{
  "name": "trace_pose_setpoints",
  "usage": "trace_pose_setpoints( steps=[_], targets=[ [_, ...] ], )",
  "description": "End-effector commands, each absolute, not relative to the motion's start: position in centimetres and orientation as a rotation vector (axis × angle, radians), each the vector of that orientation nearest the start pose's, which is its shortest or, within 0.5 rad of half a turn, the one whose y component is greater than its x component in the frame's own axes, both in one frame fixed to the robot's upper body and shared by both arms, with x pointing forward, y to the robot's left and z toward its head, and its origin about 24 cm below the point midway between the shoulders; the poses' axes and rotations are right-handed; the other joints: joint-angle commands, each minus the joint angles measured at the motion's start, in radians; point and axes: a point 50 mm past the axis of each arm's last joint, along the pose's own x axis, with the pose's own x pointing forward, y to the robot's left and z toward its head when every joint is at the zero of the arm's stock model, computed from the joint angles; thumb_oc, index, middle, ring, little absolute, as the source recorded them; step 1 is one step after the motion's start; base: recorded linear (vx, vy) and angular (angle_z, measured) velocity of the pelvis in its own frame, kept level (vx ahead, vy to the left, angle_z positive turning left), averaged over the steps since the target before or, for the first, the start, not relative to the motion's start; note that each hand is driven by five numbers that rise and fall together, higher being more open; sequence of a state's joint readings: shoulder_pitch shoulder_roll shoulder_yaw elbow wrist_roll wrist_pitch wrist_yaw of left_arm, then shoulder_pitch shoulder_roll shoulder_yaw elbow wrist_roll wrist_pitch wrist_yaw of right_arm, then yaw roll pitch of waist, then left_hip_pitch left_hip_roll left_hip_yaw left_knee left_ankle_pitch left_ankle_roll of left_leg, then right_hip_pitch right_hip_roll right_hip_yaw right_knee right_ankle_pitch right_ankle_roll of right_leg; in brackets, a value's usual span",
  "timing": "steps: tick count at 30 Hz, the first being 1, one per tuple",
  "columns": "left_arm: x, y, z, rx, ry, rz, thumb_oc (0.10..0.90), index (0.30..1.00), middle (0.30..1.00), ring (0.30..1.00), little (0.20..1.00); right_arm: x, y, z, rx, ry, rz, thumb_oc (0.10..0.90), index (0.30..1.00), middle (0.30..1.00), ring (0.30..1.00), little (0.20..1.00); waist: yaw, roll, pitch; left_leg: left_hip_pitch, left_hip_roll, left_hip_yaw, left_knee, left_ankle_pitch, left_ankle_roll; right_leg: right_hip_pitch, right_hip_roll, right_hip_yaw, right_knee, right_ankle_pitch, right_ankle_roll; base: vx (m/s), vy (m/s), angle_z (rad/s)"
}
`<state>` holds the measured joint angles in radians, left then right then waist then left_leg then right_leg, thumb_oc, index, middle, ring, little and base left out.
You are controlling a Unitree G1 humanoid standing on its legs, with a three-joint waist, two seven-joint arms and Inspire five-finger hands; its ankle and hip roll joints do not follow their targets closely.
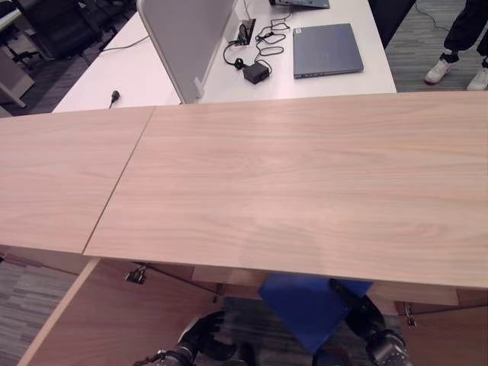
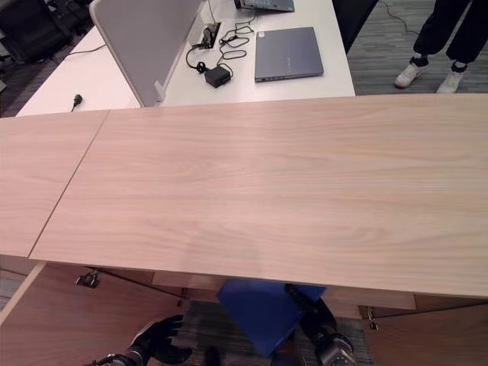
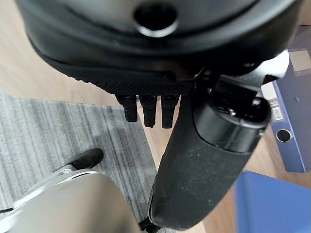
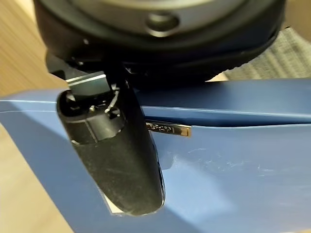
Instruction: Put the empty folder in the office cabinet
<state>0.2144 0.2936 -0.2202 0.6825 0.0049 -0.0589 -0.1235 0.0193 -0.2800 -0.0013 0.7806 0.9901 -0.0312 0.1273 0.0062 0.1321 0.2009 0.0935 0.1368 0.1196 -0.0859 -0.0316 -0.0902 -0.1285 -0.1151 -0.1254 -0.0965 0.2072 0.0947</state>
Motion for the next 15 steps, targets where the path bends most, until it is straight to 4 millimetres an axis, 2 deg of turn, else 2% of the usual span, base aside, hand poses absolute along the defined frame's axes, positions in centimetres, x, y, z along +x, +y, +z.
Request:
trace_pose_setpoints(
  steps=[1,4,5,6,8,9,10,12,15],
  targets=[
    [10.8,22.8,-12.2,0.316,0.888,-0.196,0.800,0.900,0.900,0.900,0.900,22.8,-27.9,-4.7,0.803,0.153,-0.519,0.400,0.300,0.300,0.300,0.300,0.018,-0.011,0.008,0.001,0.010,-0.014,0.006,0.033,-0.049,0.140,-0.022,-0.040,0.052,-0.249,0.057,0.04,-0.110,0.16],
    [10.7,22.6,-12.3,0.317,0.890,-0.199,0.800,0.900,0.900,0.900,0.900,23.8,-28.6,-3.6,0.826,0.087,-0.564,0.400,0.300,0.300,0.300,0.300,0.024,-0.004,0.008,0.002,0.027,-0.015,0.008,0.041,-0.060,0.153,-0.008,-0.056,0.042,-0.260,0.051,0.00,-0.100,0.16],
    [9.5,22.3,-13.1,0.327,0.937,-0.223,0.800,0.900,0.900,0.900,0.900,25.0,-29.2,-2.2,0.856,0.012,-0.616,0.400,0.300,0.300,0.300,0.300,0.035,0.000,0.016,-0.008,0.039,-0.014,0.019,0.046,-0.068,0.155,0.005,-0.068,0.040,-0.273,0.045,-0.03,-0.091,0.10],
    [9.6,22.2,-13.1,0.328,0.933,-0.224,0.800,0.900,0.900,0.900,0.900,25.1,-29.3,-2.1,0.856,0.008,-0.618,0.400,0.300,0.300,0.300,0.300,0.035,0.003,0.019,-0.010,0.041,-0.015,0.022,0.045,-0.069,0.155,0.006,-0.069,0.041,-0.274,0.044,-0.09,-0.113,0.10],
    [9.0,22.1,-13.9,0.362,0.983,-0.208,0.800,0.900,0.900,0.900,0.900,26.5,-30.2,-0.2,0.898,-0.089,-0.668,0.400,0.300,0.300,0.300,0.300,0.049,0.006,0.050,-0.067,0.055,-0.010,0.105,0.058,-0.080,0.156,0.003,-0.085,0.046,-0.286,0.036,-0.13,-0.067,0.18],
    [9.3,22.0,-14.1,0.370,0.984,-0.203,0.800,0.900,0.900,0.900,0.900,27.0,-30.6,0.5,0.918,-0.127,-0.685,0.400,0.300,0.300,0.300,0.300,0.049,0.007,0.065,-0.099,0.056,-0.005,0.150,0.057,-0.082,0.152,-0.003,-0.093,0.050,-0.290,0.032,-0.15,-0.078,0.31],
    [9.9,22.1,-14.1,0.398,0.984,-0.207,0.800,0.900,0.900,0.900,0.900,27.8,-31.4,1.9,0.938,-0.186,-0.711,0.400,0.300,0.300,0.300,0.300,0.045,0.012,0.087,-0.149,0.052,0.033,0.197,0.049,-0.072,0.153,-0.014,-0.118,0.058,-0.297,0.030,-0.11,-0.035,0.46],
    [10.1,21.9,-14.2,0.416,0.982,-0.227,0.800,0.900,0.900,0.900,0.900,28.3,-32.0,2.8,0.943,-0.217,-0.726,0.400,0.300,0.300,0.300,0.300,0.040,0.019,0.089,-0.159,0.048,0.053,0.196,0.041,-0.068,0.147,-0.017,-0.125,0.063,-0.298,0.031,-0.04,0.002,0.55],
    [10.4,21.7,-14.1,0.497,0.960,-0.298,0.800,0.900,0.900,0.900,0.900,29.9,-33.3,5.5,1.016,-0.329,-0.781,0.400,0.300,0.300,0.300,0.300,0.047,0.046,0.085,-0.164,0.029,0.047,0.158,0.031,-0.057,0.089,-0.019,-0.118,0.101,-0.296,0.032,-0.06,0.056,0.18]
  ],
)
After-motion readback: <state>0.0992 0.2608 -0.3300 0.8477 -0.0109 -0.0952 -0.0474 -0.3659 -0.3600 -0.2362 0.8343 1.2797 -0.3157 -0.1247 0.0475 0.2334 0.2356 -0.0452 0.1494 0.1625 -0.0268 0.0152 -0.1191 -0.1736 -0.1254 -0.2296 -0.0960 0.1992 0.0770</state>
